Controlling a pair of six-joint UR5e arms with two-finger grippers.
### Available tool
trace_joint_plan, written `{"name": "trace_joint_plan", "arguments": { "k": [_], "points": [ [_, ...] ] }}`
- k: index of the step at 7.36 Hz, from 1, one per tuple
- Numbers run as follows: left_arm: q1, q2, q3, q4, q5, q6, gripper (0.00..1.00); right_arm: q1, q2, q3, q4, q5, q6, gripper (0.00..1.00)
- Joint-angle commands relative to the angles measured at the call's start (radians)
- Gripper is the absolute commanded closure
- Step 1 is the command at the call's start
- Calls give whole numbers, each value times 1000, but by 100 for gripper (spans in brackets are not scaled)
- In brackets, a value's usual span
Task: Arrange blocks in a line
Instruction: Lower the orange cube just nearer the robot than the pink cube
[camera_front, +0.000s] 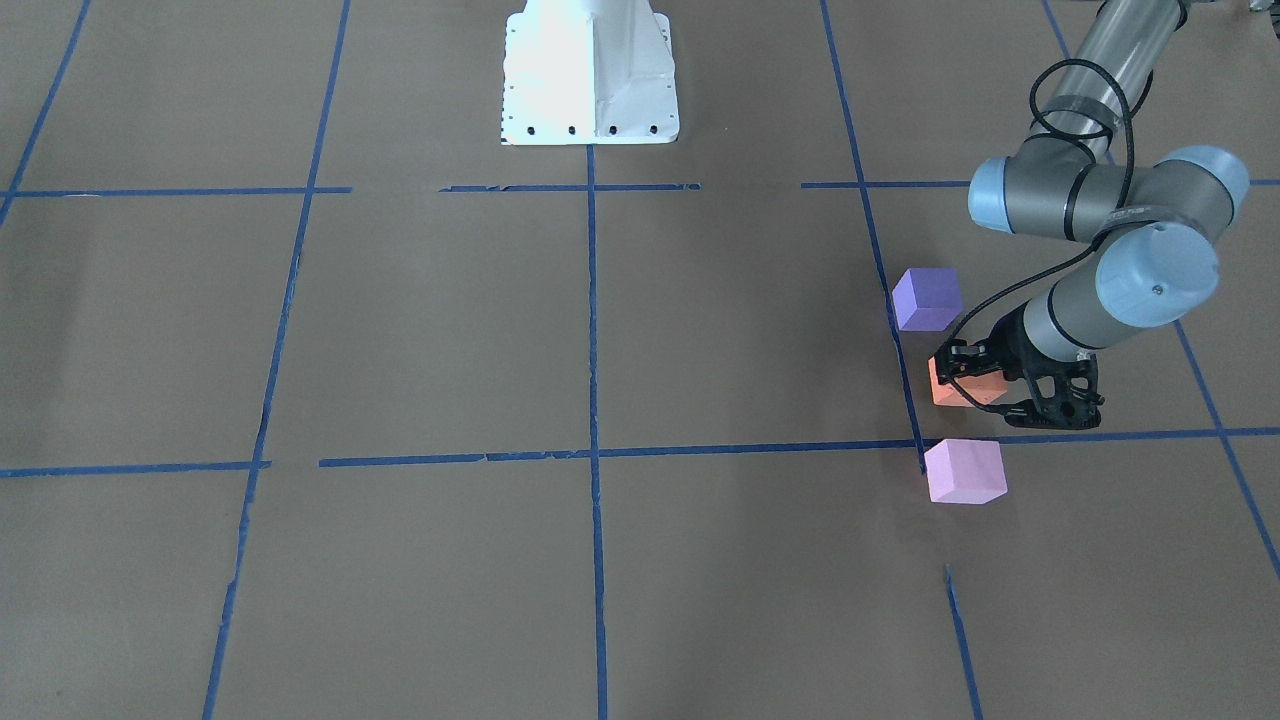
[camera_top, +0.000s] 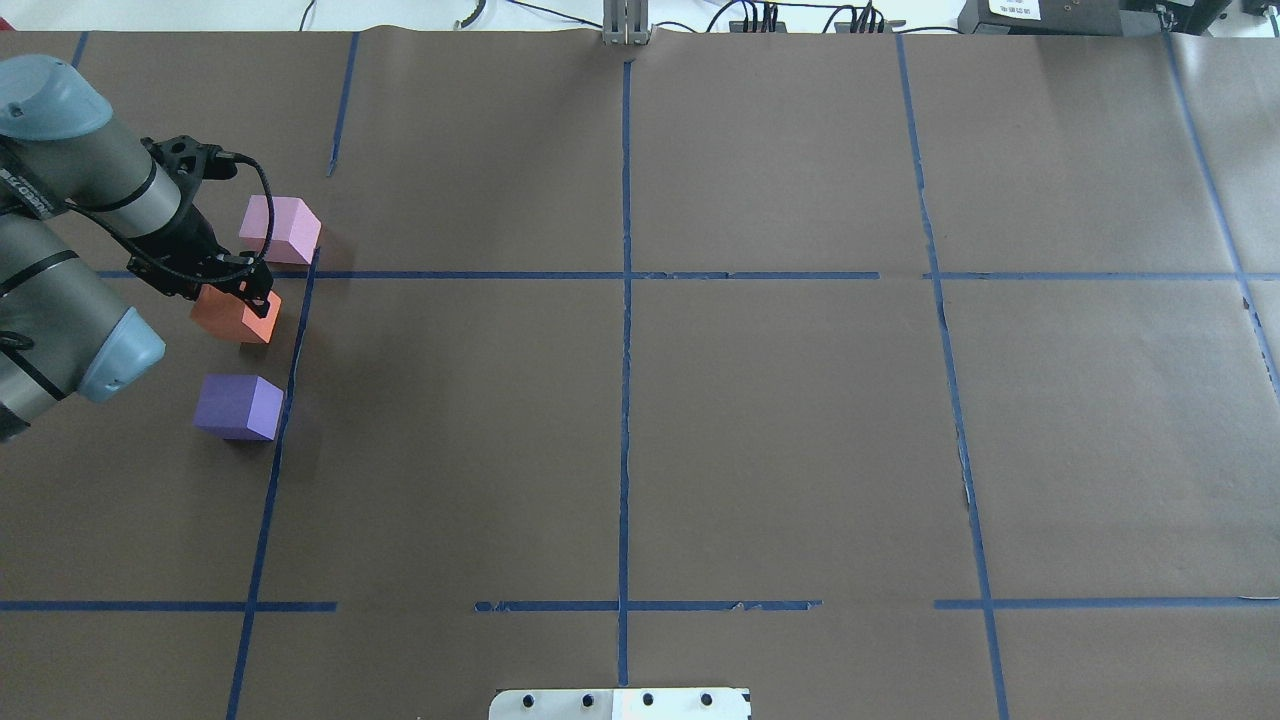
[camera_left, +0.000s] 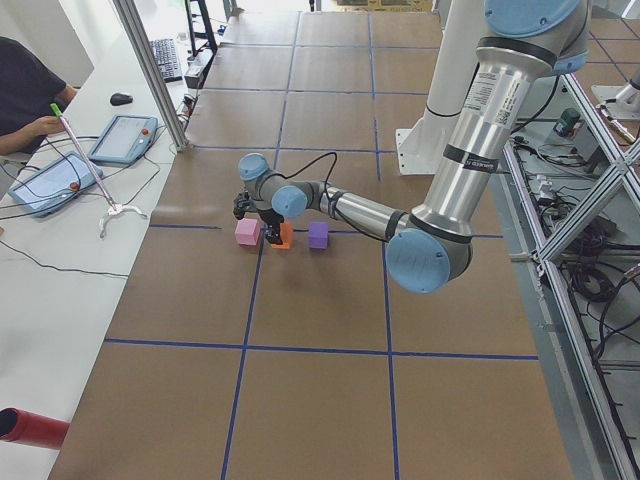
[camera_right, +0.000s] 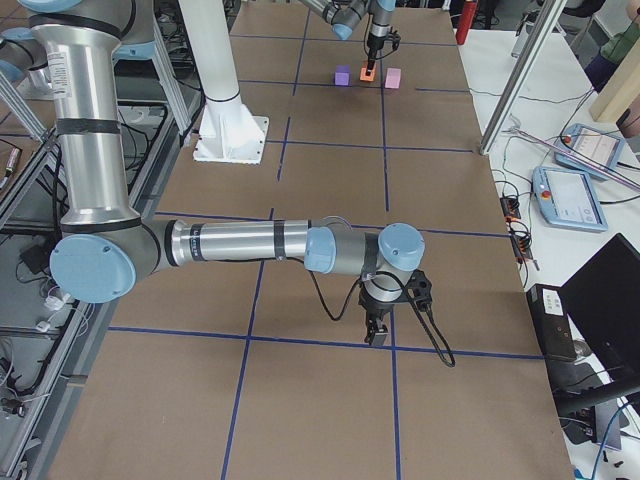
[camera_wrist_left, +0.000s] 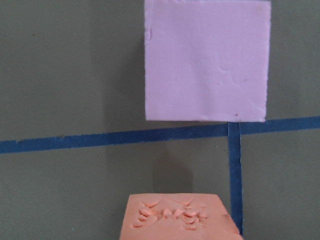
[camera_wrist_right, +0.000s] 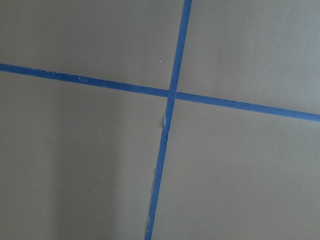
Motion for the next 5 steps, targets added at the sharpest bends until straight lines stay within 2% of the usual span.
{"name": "trace_joint_plan", "arguments": {
  "k": [1, 3, 5],
  "points": [
    [1, -6, 14, -1, -24, -7, 61, 0, 0, 0, 0, 0, 0, 0],
    [7, -14, 23, -8, -24, -7, 59, 0, 0, 0, 0, 0, 0, 0],
    [11, -14, 28, -16, -24, -7, 53, 0, 0, 0, 0, 0, 0, 0]
  ]
}}
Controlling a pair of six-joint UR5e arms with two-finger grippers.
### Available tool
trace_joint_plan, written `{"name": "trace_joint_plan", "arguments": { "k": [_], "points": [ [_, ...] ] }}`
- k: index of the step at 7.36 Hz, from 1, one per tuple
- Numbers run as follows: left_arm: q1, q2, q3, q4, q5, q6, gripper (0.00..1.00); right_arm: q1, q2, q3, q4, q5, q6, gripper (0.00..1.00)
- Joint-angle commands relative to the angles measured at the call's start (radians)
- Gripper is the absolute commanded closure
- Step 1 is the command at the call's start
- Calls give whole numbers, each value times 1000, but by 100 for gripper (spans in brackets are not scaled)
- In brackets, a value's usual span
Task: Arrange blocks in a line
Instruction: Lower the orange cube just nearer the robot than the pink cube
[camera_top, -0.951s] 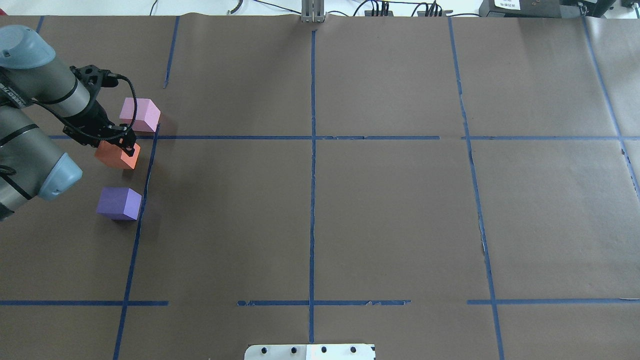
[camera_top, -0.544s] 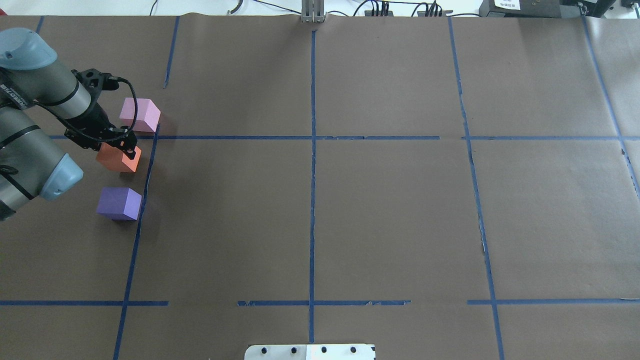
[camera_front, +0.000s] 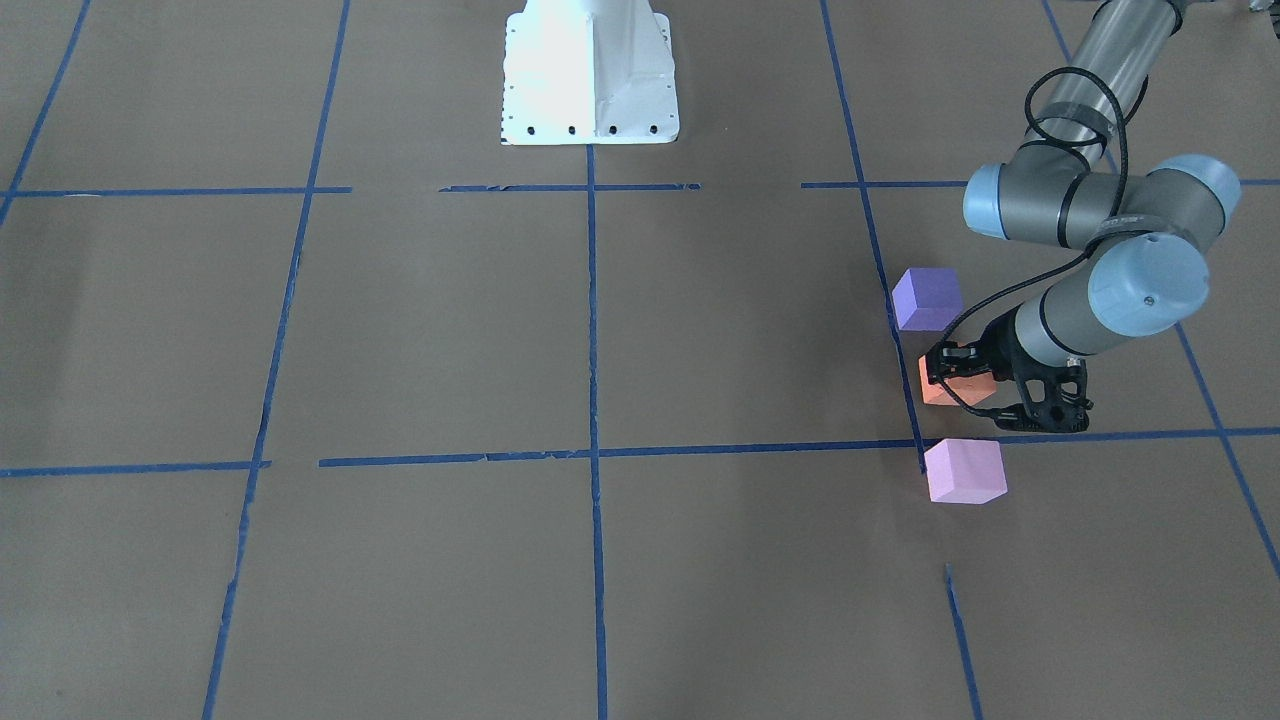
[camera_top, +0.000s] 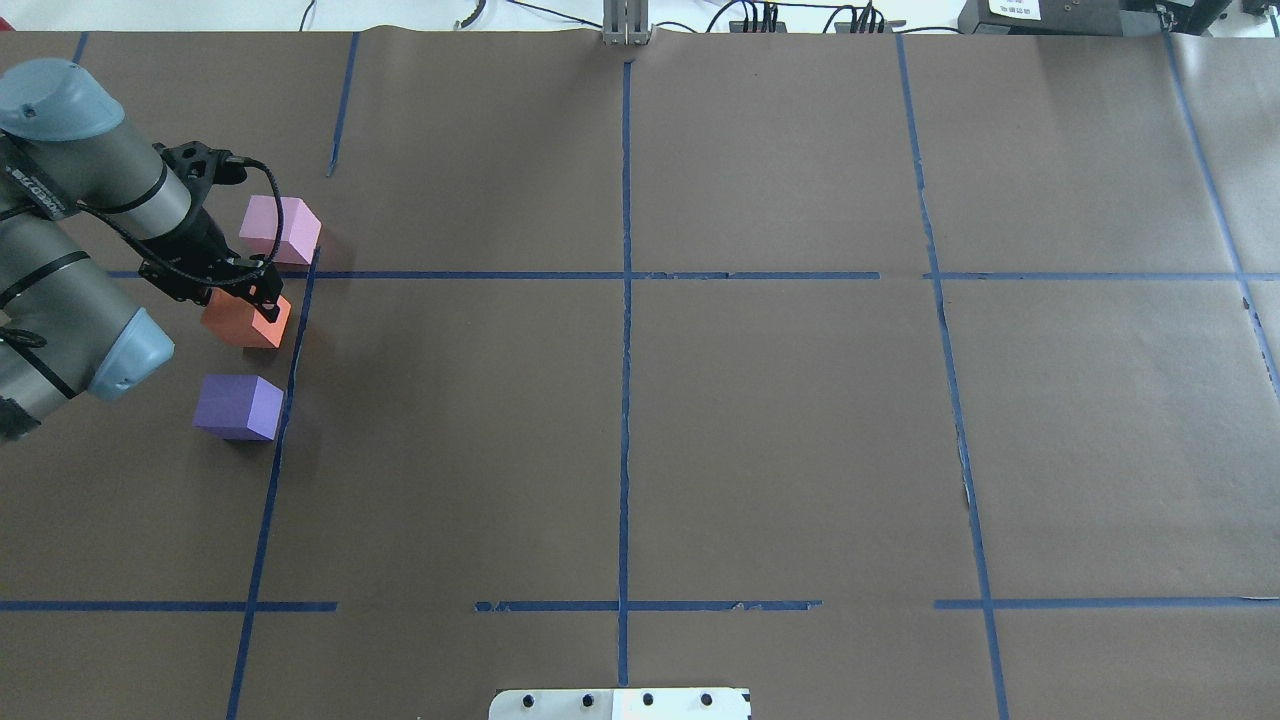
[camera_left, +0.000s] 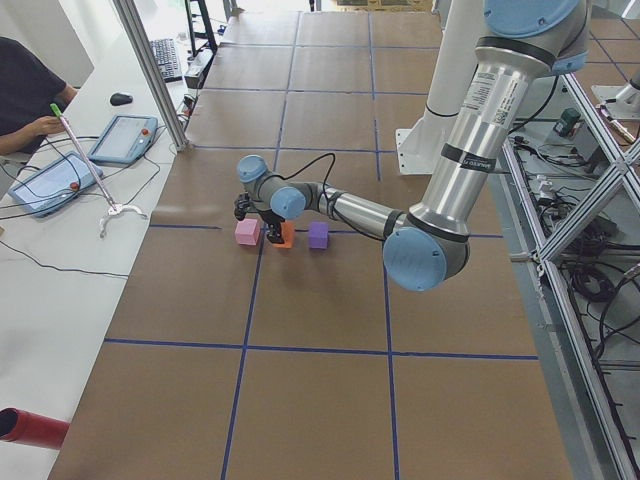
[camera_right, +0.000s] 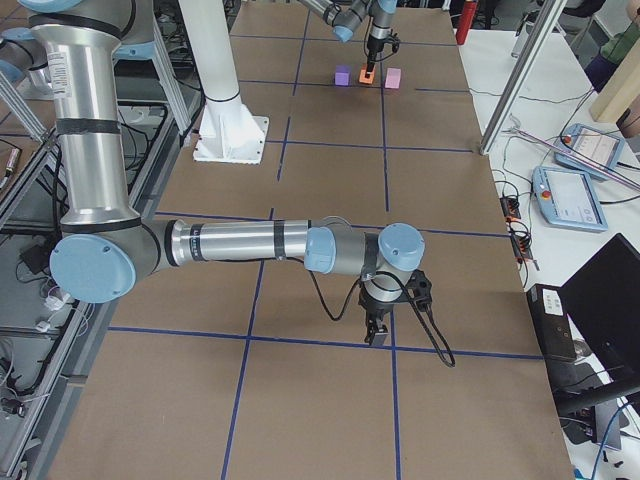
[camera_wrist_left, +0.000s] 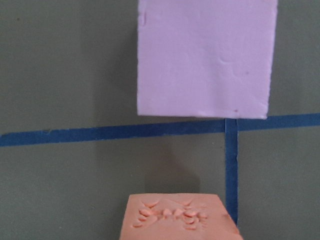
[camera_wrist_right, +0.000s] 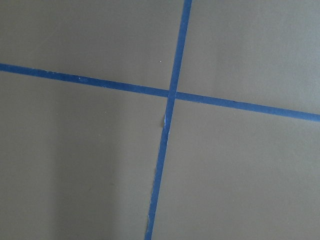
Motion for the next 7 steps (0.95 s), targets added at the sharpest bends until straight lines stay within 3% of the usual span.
{"name": "trace_joint_plan", "arguments": {
  "k": [1, 5, 7],
  "points": [
    [3, -1, 11, -16, 0, 0, 49, 0, 0, 0, 0, 0, 0, 0],
    [4, -1, 20, -27, -2, 0, 38, 0, 0, 0, 0, 0, 0, 0],
    [4, -1, 21, -28, -2, 0, 24, 0, 0, 0, 0, 0, 0, 0]
  ]
}}
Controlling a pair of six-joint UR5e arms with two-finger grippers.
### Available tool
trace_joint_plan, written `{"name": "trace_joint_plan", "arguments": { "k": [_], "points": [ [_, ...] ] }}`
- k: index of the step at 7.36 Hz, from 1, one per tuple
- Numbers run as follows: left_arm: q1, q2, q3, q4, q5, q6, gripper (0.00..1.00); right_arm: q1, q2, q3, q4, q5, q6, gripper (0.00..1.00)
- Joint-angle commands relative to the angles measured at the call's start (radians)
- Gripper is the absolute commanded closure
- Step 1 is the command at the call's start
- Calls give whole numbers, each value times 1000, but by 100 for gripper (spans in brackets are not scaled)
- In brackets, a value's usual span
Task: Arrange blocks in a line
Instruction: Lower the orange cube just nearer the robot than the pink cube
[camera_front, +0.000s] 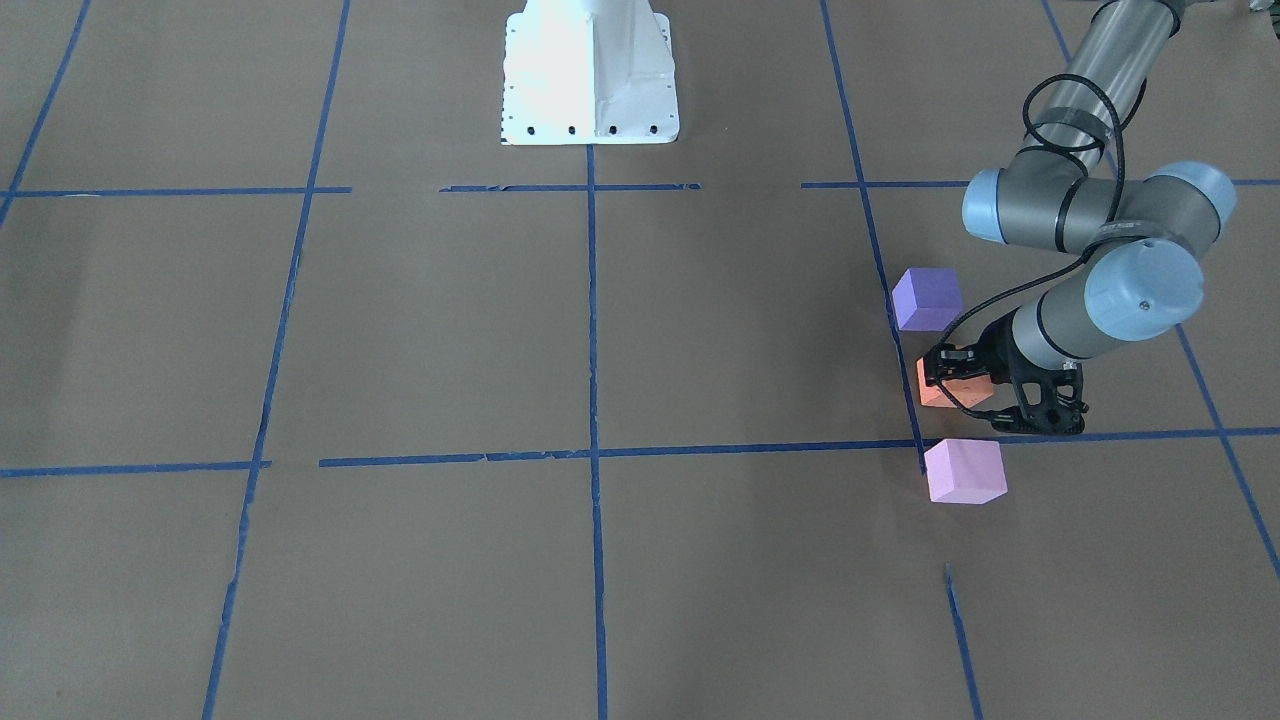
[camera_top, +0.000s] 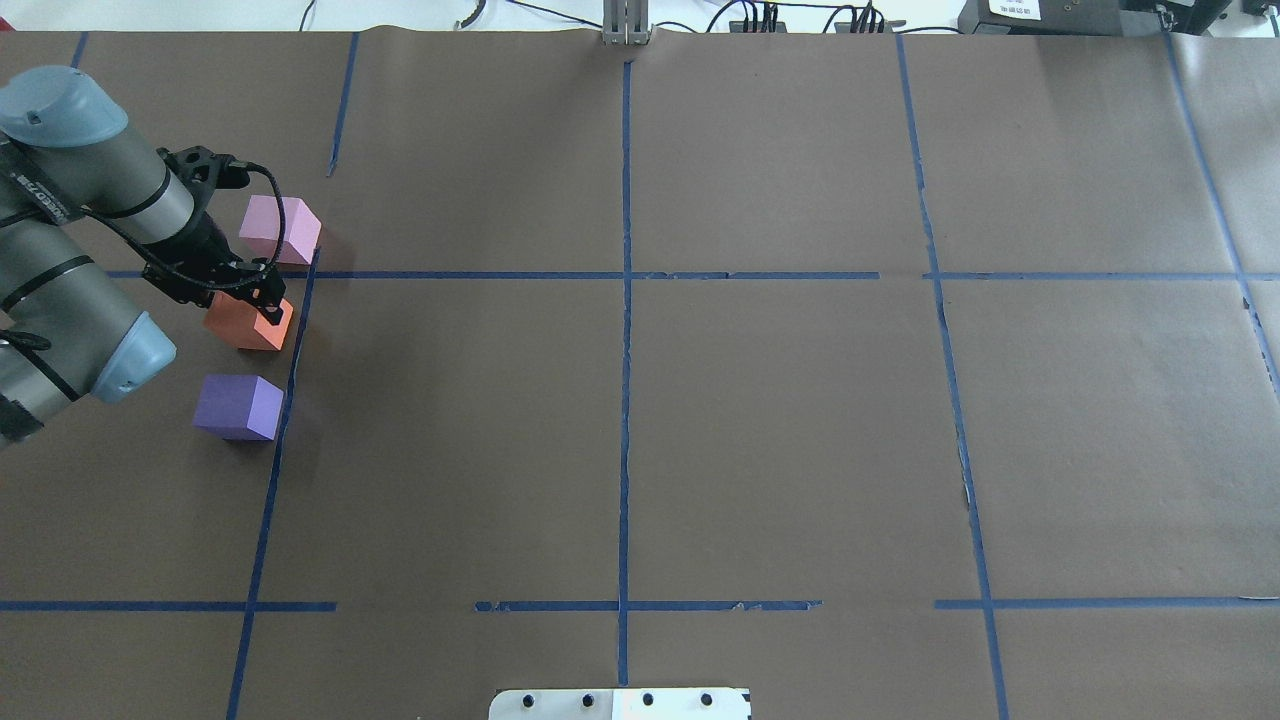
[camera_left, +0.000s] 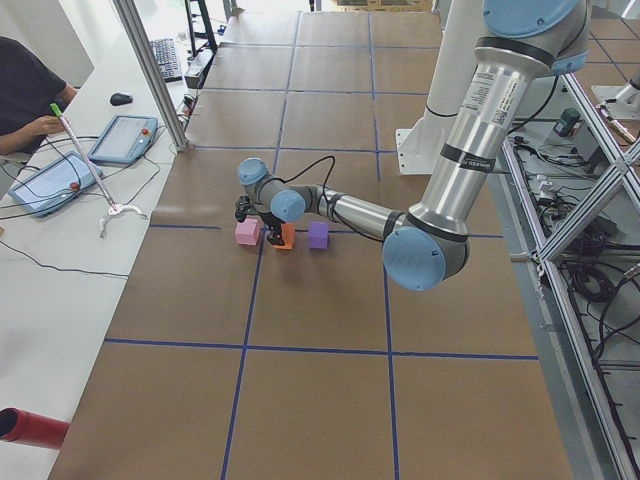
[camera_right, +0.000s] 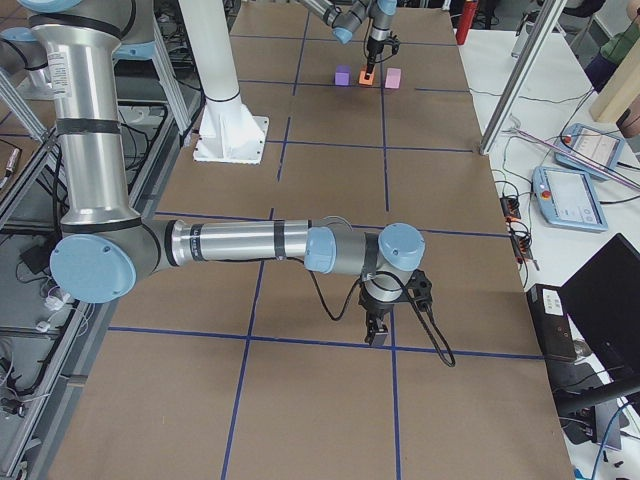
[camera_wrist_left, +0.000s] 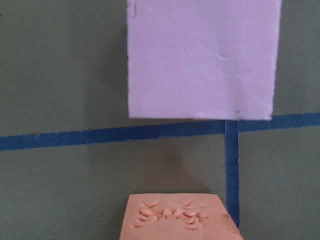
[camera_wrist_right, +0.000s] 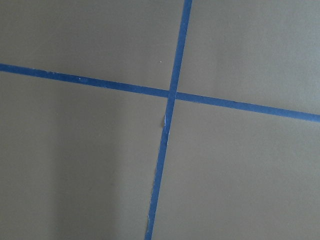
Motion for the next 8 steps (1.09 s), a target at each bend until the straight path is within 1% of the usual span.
{"name": "trace_joint_plan", "arguments": {
  "k": [1, 2, 3, 4, 8],
  "points": [
    [0, 0, 5, -9, 0, 0, 20, 0, -1, 0, 0, 0, 0, 0],
    [2, -2, 8, -11, 0, 0, 17, 0, -1, 0, 0, 0, 0, 0],
    [2, -2, 9, -11, 0, -1, 11, 0, -1, 0, 0, 0, 0, 0],
    [3, -2, 8, -11, 0, 0, 0, 0, -1, 0, 0, 0, 0, 0],
    [-3, -2, -12, -6, 6, -8, 0, 0, -1, 0, 0, 0, 0, 0]
  ]
}}
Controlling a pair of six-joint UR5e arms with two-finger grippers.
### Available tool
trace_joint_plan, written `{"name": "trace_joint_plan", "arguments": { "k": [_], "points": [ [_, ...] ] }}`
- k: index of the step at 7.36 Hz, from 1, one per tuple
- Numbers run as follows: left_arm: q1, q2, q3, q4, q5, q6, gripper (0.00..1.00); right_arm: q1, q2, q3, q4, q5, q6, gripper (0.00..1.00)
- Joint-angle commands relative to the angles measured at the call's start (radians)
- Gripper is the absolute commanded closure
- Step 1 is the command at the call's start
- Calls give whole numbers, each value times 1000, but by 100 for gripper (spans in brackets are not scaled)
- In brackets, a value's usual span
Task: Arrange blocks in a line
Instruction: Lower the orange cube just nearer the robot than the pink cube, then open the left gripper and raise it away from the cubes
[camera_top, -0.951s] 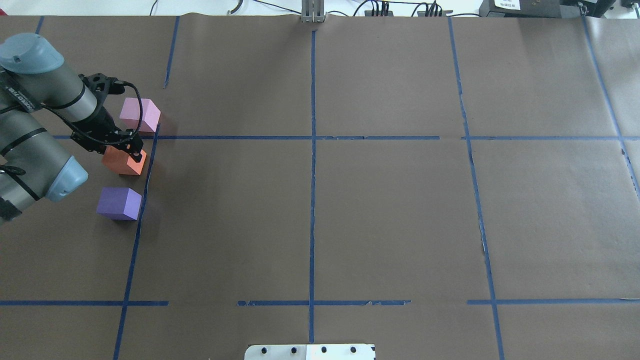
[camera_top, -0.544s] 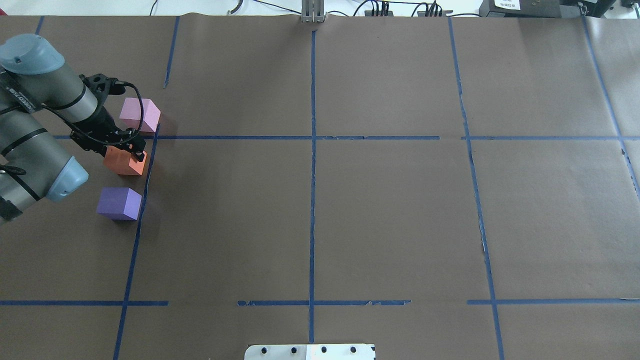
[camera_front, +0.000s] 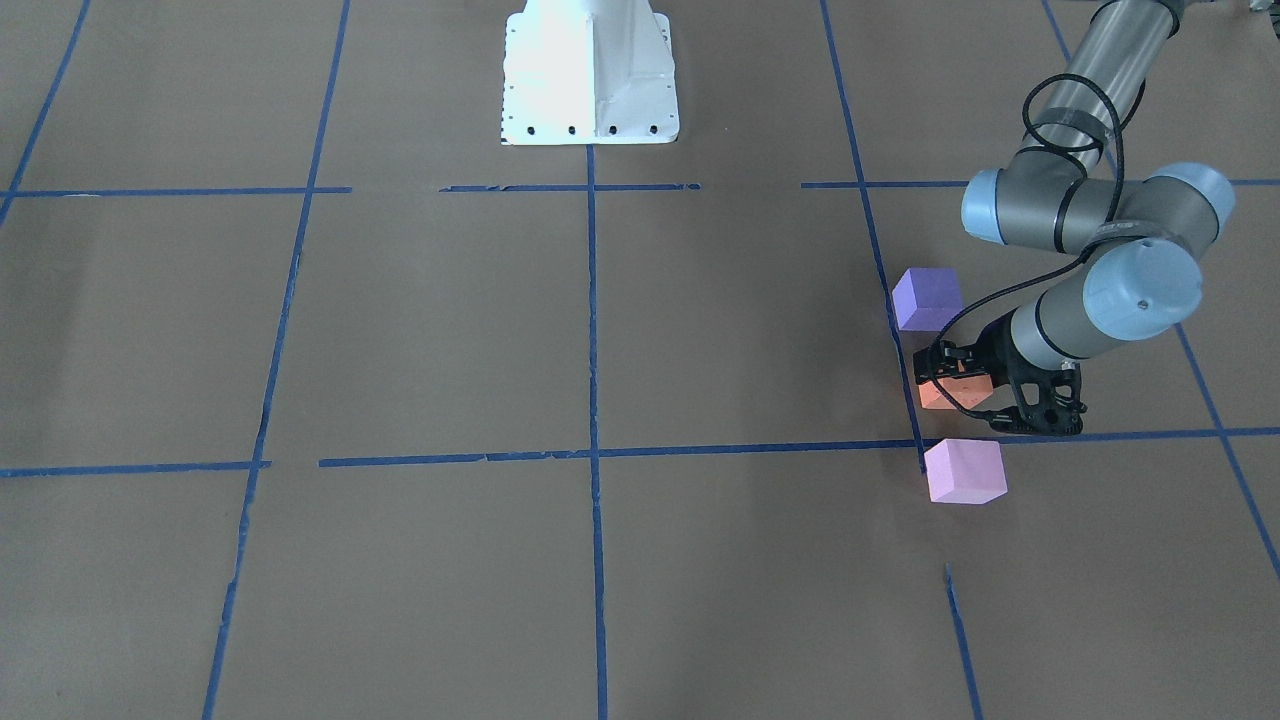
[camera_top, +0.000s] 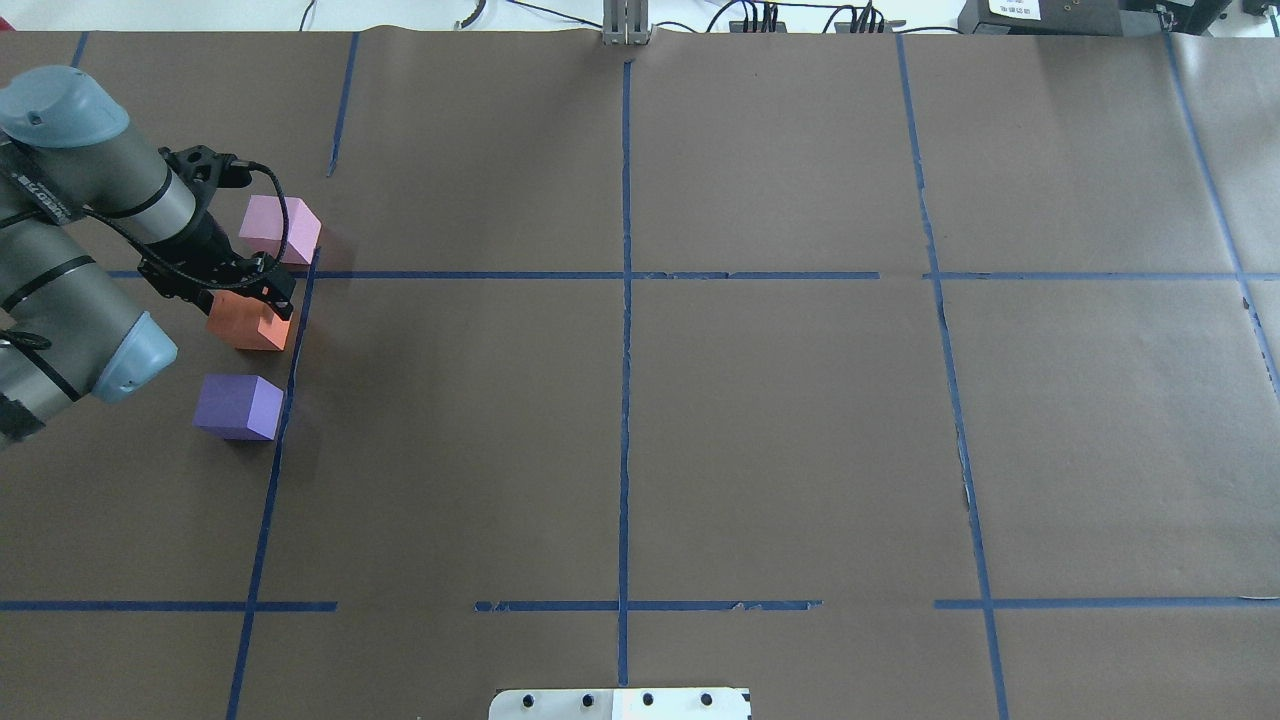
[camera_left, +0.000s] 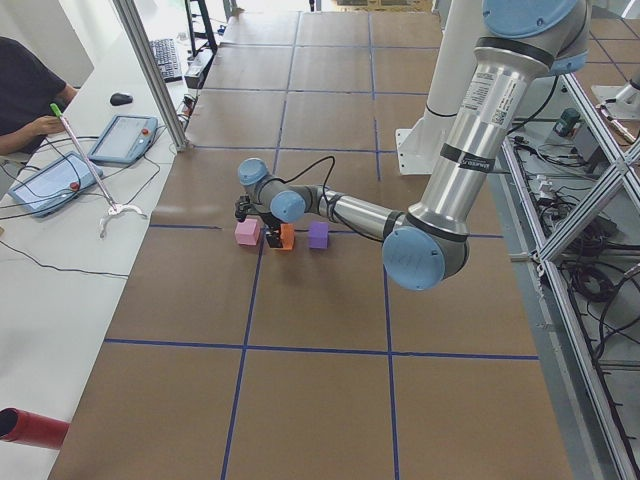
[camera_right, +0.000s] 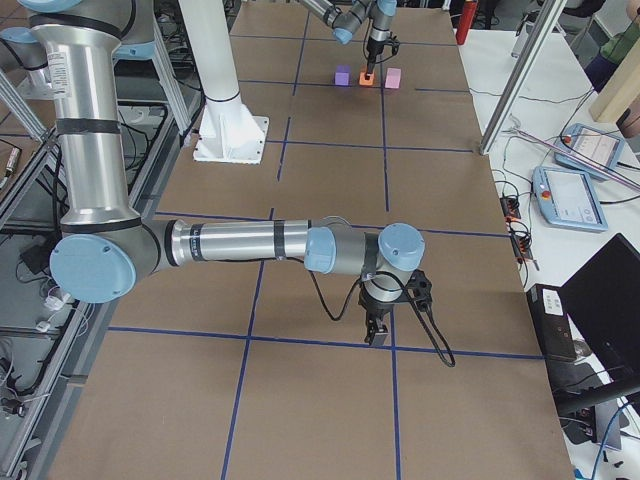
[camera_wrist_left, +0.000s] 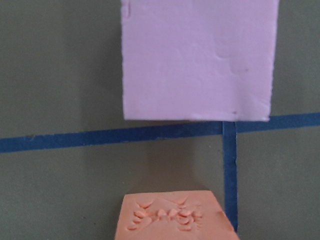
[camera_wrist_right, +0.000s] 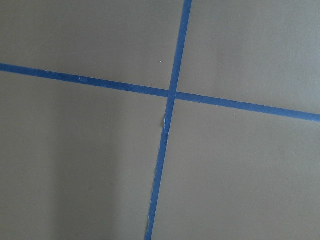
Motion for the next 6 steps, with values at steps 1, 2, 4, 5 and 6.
{"name": "trace_joint_plan", "arguments": {
  "k": [1, 2, 4, 5, 6],
  "points": [
    [-9, 2, -29, 10, 13, -8, 0, 0, 0, 0, 0, 0, 0, 0],
    [-17, 3, -55, 22, 45, -10, 0, 0, 0, 0, 0, 0, 0, 0],
    [-18, 8, -98, 83, 74, -10, 0, 0, 0, 0, 0, 0, 0, 0],
    [-36, 9, -144, 130, 74, -10, 0, 0, 0, 0, 0, 0, 0, 0],
    [-62, 14, -211, 192, 70, -11, 0, 0, 0, 0, 0, 0, 0, 0]
  ]
}}
